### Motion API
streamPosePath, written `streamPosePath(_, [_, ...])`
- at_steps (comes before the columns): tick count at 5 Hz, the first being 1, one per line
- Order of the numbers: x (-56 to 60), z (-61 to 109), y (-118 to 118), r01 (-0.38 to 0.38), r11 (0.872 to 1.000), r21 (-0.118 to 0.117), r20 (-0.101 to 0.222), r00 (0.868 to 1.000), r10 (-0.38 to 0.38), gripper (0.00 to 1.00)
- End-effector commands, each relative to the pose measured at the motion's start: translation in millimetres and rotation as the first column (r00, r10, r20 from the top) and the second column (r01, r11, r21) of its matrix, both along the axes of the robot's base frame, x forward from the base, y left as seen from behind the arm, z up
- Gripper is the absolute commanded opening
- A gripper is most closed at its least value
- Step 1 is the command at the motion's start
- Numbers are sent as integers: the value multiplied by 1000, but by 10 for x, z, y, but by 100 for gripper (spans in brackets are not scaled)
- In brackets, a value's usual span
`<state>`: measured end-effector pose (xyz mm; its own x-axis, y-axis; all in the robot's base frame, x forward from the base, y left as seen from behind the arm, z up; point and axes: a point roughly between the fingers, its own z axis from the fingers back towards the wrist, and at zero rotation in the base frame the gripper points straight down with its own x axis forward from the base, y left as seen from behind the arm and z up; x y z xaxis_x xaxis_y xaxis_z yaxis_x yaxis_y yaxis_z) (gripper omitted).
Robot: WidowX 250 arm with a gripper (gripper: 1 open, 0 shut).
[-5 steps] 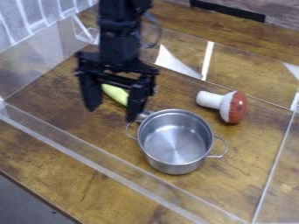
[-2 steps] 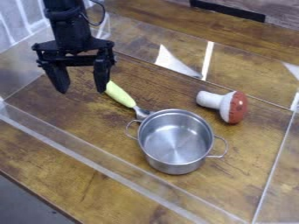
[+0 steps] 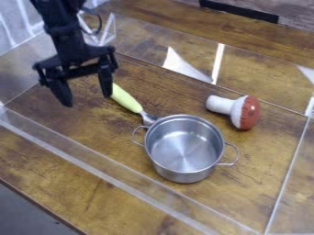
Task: Move the green spoon to the right
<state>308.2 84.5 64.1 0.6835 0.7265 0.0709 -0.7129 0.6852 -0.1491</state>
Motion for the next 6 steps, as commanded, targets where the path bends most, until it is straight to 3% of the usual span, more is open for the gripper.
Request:
streamPosePath(1, [107, 64, 55, -199, 980, -30, 51, 978, 201, 100])
streamPosePath(2, [229, 52, 70, -334, 940, -68, 56, 940, 338, 100])
streamPosePath(3, [374, 58, 98, -384, 919, -91, 56, 919, 389, 100])
streamPosePath(4, [474, 53, 94, -407, 908, -100, 47, 909, 413, 100])
streamPosePath(6, [664, -182, 3, -477, 873, -101, 30, 876, 482, 100])
